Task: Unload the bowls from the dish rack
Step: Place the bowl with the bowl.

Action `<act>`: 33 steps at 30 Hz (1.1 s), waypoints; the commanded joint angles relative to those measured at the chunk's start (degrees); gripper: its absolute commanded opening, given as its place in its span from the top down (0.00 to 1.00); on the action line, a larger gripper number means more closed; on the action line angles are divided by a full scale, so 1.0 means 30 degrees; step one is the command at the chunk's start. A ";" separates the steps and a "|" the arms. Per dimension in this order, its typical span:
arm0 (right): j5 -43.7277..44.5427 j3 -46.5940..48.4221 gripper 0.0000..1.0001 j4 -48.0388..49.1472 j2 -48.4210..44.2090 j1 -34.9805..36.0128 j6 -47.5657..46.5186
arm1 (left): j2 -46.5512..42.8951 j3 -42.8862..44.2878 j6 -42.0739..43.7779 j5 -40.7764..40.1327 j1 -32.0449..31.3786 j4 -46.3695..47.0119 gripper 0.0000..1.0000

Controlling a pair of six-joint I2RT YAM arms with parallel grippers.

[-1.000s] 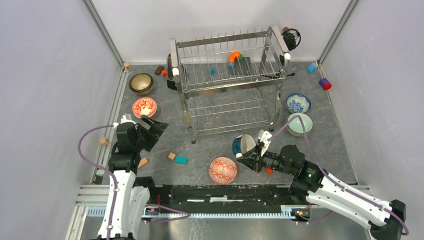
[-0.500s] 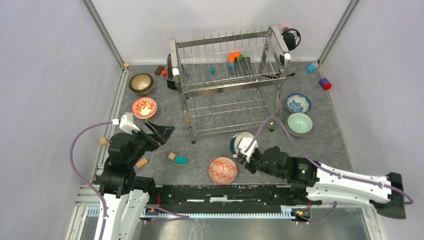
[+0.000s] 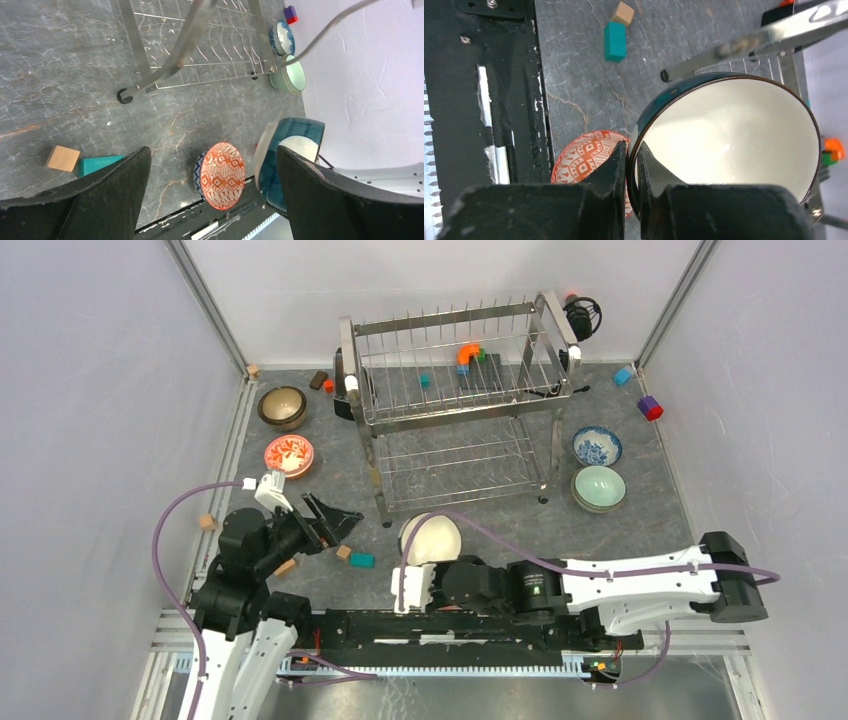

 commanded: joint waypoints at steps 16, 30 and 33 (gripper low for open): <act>0.0627 -0.1306 1.00 0.0240 -0.0933 0.0542 -0.1538 | 0.2732 0.1018 0.1050 -0.4212 -0.5615 0.2061 0.00; 0.0197 -0.2194 1.00 -0.2623 -0.3425 0.1811 -0.0880 | 0.7071 0.3725 -0.3444 -1.9435 -2.2375 -0.0594 0.00; 0.0821 -0.2054 1.00 -0.3497 -0.2859 0.2966 -0.0828 | 0.8885 0.4689 -0.4339 -1.9905 -2.3770 -0.1785 0.00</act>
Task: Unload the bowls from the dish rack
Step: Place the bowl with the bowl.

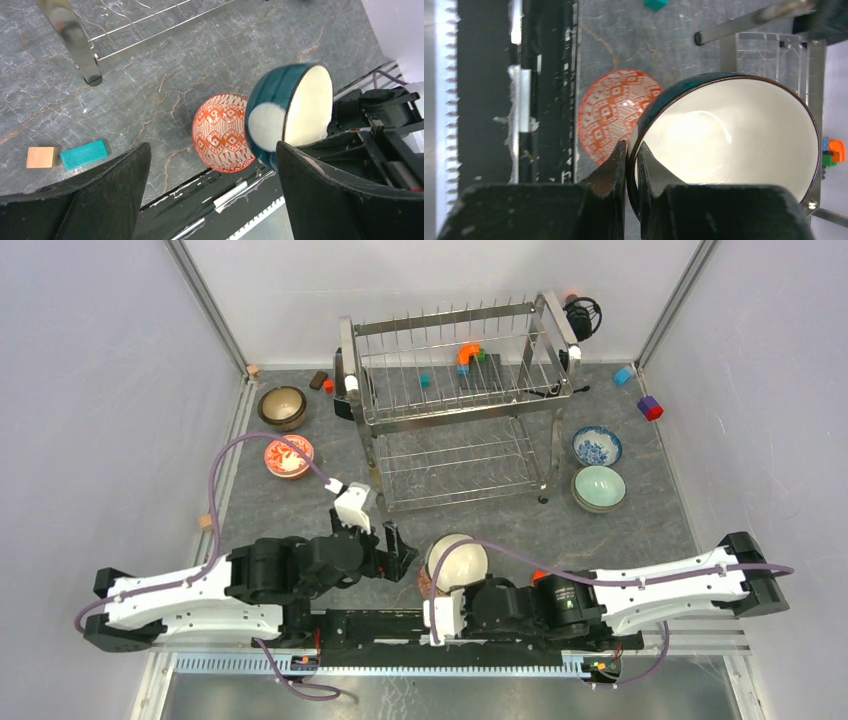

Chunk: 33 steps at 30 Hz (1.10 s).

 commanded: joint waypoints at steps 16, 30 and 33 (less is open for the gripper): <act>-0.0458 0.1748 1.00 -0.2398 0.1501 0.3061 -0.0884 | 0.4368 0.3075 -0.1915 -0.0022 -0.4502 -0.1462 0.00; -0.1137 0.2771 1.00 -0.2156 0.1813 0.3282 -0.0914 | 0.7342 0.3742 -0.1553 -0.1482 -0.4472 -0.3212 0.18; -0.1022 0.2877 1.00 -0.2215 0.1880 0.3300 -0.0914 | 0.7883 0.3720 -0.1826 -0.1904 -0.4490 -0.3572 0.30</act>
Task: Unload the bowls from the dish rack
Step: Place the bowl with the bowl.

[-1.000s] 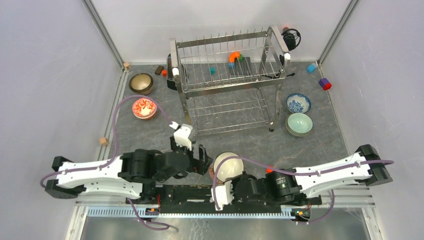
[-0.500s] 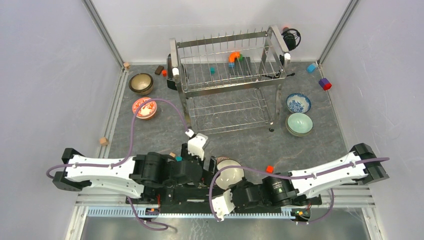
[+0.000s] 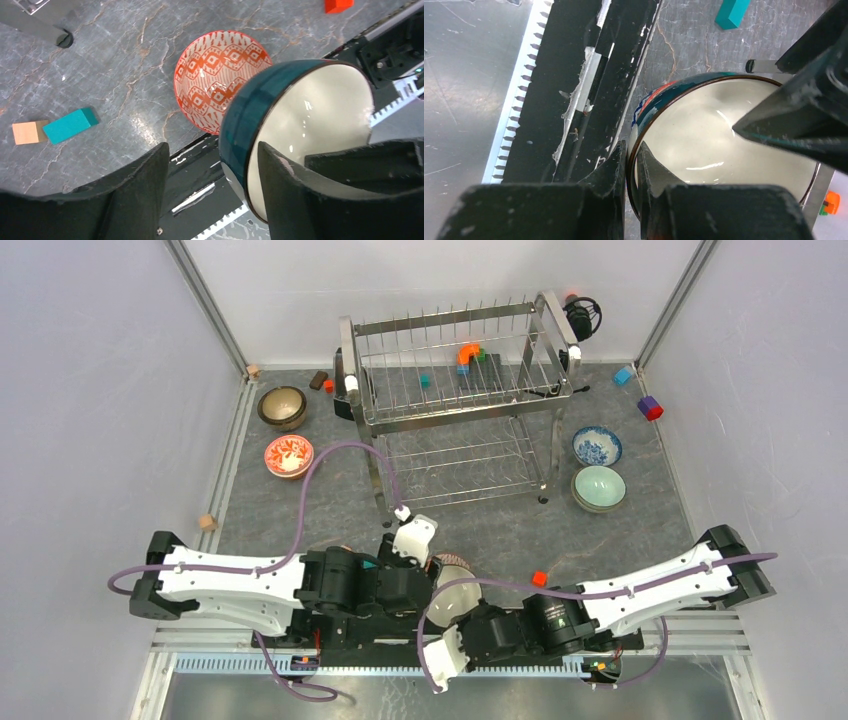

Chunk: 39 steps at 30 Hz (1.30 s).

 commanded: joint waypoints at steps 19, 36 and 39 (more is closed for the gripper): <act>0.1354 0.0968 0.82 0.1501 0.0095 0.0341 0.0492 | 0.0164 -0.0429 -0.1161 -0.1642 -0.0106 0.0061 0.98; 0.4383 -0.0692 0.02 0.3746 -0.3374 0.0348 0.2675 | -0.3458 -0.1592 -0.3268 -0.5620 0.1737 -0.2928 0.98; 0.5144 -0.1297 0.02 0.4315 -0.3826 0.0318 0.3144 | -0.4048 -0.2260 -0.1414 -0.4208 0.4686 -0.1847 0.98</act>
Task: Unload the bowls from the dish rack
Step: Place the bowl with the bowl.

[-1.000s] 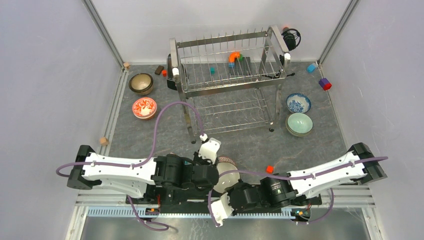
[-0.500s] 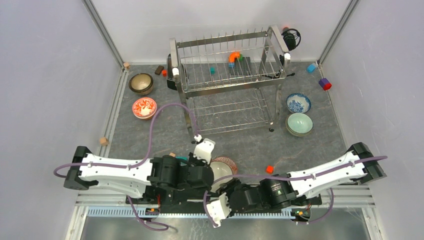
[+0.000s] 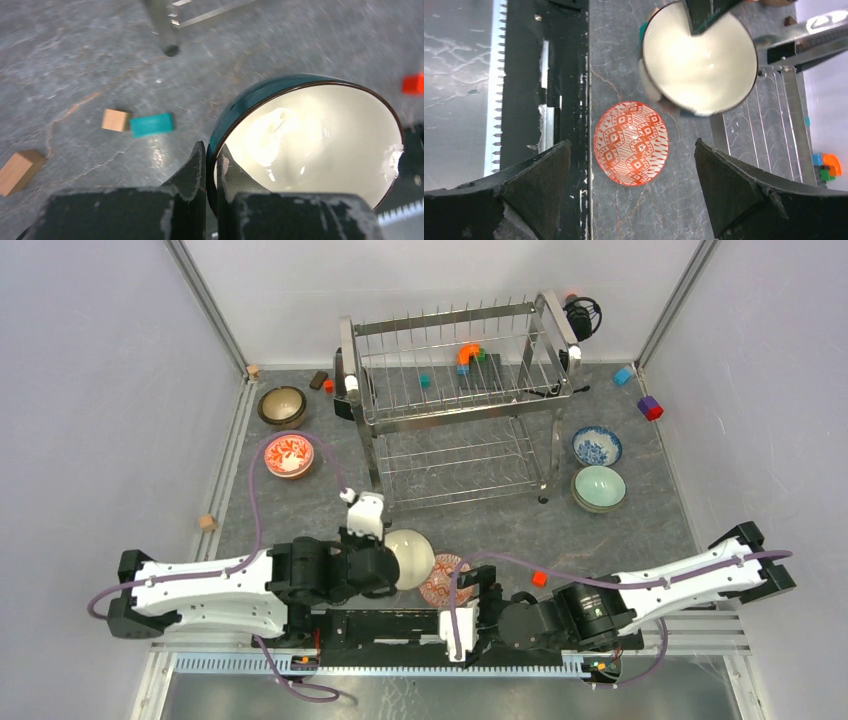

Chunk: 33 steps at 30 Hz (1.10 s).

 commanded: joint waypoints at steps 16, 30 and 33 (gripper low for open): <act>0.1923 -0.4384 0.02 0.5840 -0.1376 0.0018 0.2416 | -0.1856 -0.2754 0.3398 0.1792 1.5370 0.2857 0.98; 0.2514 -0.7705 0.02 0.9712 -0.4617 0.0020 0.3448 | 0.3742 -0.2223 0.2868 0.6076 2.2938 0.7430 0.98; 0.2471 -0.7976 0.02 1.0266 -0.5087 0.0012 0.3565 | 0.4851 -0.2038 0.2676 0.5908 2.3406 0.7768 0.98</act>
